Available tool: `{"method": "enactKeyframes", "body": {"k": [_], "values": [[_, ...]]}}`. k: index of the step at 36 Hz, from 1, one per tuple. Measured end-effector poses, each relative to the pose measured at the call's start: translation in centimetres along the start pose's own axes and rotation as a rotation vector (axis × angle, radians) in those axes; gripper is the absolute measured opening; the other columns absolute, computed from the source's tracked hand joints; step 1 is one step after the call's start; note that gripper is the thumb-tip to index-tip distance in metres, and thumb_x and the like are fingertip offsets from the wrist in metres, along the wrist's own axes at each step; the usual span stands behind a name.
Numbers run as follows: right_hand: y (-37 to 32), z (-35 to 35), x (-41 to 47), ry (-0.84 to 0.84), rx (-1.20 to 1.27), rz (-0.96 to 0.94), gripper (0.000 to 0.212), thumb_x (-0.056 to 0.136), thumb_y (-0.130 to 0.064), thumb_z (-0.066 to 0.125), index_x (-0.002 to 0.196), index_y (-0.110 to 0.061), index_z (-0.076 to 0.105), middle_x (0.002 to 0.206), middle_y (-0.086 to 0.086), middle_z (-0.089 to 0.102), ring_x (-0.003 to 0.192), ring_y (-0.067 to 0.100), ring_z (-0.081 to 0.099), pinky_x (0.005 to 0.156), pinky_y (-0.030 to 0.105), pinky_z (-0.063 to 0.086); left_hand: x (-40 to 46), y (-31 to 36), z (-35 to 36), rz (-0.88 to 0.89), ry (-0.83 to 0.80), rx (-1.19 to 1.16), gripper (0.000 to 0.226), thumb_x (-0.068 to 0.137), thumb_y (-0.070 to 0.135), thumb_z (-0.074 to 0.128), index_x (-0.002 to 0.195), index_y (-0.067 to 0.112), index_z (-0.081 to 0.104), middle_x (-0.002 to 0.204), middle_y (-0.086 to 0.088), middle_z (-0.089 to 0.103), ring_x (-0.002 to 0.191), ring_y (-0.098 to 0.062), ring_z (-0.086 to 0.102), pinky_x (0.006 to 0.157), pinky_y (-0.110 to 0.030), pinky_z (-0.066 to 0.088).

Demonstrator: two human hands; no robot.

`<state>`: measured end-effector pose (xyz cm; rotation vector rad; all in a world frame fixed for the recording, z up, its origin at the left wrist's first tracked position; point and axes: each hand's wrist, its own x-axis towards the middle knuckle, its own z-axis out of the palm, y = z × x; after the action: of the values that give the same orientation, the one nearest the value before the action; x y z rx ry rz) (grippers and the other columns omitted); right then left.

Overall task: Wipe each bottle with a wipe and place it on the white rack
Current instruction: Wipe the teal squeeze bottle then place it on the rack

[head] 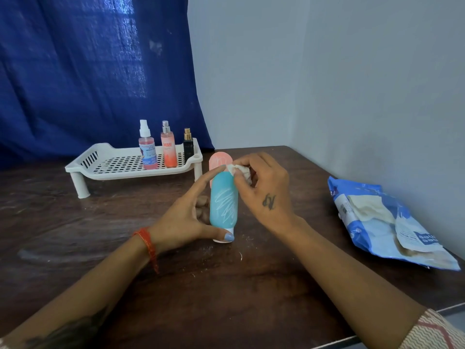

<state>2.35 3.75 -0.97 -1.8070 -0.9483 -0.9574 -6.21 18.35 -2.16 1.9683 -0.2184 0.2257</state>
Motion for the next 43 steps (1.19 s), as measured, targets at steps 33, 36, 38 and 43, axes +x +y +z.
{"method": "enactKeyframes", "body": {"k": [33,36,38,43], "values": [[1.1,-0.3,0.3,-0.241,0.13,-0.122,0.023,0.083,-0.018,0.066,0.105,-0.014,0.069,0.099,0.001,0.066,0.088,0.006,0.057,0.072,0.014,0.049,0.1,-0.6,-0.3,-0.014,0.025,-0.033,0.108,0.052,0.016,0.089,0.136,0.05,0.029,0.114,-0.009,0.066,0.1,-0.024,0.067,0.085,-0.042,0.056],[1.0,-0.5,0.3,-0.285,0.179,-0.132,0.02,0.079,-0.018,0.069,0.098,-0.012,0.07,0.096,-0.001,0.067,0.086,0.005,0.058,0.071,0.012,0.048,0.1,-0.7,-0.3,-0.018,0.023,-0.043,0.108,0.052,0.017,0.089,0.136,0.049,0.03,0.116,-0.008,0.065,0.101,-0.025,0.067,0.085,-0.043,0.056],[1.1,-0.5,0.2,-0.278,0.172,-0.112,0.018,0.077,-0.02,0.07,0.094,-0.012,0.07,0.093,-0.001,0.067,0.081,0.005,0.057,0.068,0.008,0.045,0.2,-0.6,-0.3,-0.026,0.02,-0.037,0.107,0.053,0.014,0.088,0.135,0.049,0.029,0.114,-0.009,0.066,0.1,-0.025,0.067,0.085,-0.043,0.056],[1.9,-0.5,0.2,-0.23,0.091,-0.044,0.012,0.077,-0.017,0.07,0.088,-0.011,0.068,0.084,-0.001,0.066,0.071,0.006,0.056,0.063,0.01,0.043,0.1,-0.5,-0.3,-0.041,0.026,-0.028,0.107,0.056,0.006,0.088,0.134,0.049,0.029,0.114,-0.011,0.066,0.098,-0.025,0.068,0.085,-0.041,0.057]]}}
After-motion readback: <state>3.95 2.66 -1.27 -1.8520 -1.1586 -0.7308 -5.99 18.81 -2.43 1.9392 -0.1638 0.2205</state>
